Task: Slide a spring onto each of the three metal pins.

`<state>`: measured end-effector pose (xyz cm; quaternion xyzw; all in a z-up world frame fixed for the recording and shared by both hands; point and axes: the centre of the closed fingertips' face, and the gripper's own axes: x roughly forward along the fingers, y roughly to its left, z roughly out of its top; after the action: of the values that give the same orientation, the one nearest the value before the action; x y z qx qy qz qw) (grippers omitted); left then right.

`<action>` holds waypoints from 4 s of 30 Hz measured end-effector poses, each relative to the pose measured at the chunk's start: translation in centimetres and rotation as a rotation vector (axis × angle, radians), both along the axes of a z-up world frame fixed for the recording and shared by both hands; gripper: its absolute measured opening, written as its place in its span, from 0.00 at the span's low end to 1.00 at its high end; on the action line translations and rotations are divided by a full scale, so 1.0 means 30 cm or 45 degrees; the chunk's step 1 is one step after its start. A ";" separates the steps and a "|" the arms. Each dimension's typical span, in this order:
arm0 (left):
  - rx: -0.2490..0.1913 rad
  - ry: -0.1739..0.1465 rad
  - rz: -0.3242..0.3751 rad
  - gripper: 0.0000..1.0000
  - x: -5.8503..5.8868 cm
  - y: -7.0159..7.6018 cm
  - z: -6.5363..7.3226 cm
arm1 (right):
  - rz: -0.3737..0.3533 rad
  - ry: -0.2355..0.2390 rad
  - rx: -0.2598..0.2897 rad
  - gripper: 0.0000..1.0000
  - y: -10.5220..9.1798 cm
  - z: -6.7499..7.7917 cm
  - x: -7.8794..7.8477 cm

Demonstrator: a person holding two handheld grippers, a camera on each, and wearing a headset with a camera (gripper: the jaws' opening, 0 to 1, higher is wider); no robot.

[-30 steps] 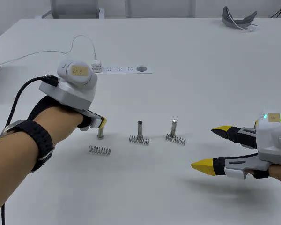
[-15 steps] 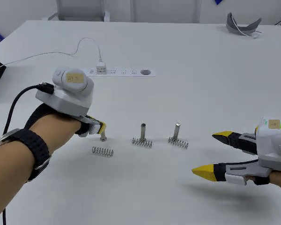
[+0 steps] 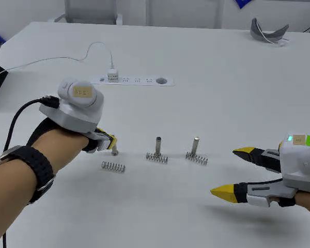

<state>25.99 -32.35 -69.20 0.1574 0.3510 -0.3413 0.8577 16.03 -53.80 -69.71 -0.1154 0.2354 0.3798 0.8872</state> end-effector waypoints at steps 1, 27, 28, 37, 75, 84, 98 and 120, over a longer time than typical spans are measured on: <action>-0.008 0.004 -0.001 0.09 -0.002 0.001 -0.002 | 0.000 0.000 -0.001 0.75 0.000 0.000 0.000; -0.240 -0.106 -0.058 0.35 -0.093 0.054 0.045 | 0.008 0.003 -0.021 0.72 0.010 0.004 -0.003; -0.254 -0.121 -0.068 0.36 -0.100 0.055 0.045 | 0.007 0.003 -0.019 0.71 0.011 0.006 -0.002; -0.377 -0.152 -0.074 0.42 -0.162 0.067 0.032 | 0.006 0.001 -0.019 0.66 0.017 0.014 -0.003; -0.454 -0.120 -0.101 0.51 -0.317 0.109 -0.040 | 0.382 0.052 -0.064 0.39 0.443 0.012 0.038; -0.440 -0.114 -0.108 0.51 -0.323 0.106 -0.049 | 0.429 0.046 -0.064 0.34 0.570 -0.006 0.082; -0.417 -0.105 -0.109 0.50 -0.334 0.121 -0.057 | 0.452 0.081 -0.071 0.27 0.693 -0.064 0.146; -0.388 -0.101 -0.110 0.48 -0.340 0.126 -0.052 | 0.450 0.098 -0.100 0.12 0.712 -0.132 0.164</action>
<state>15.79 -28.57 -70.76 0.0538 0.2540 -0.4208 0.8692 20.94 -32.43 -73.68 -0.1750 0.2598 0.5242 0.7919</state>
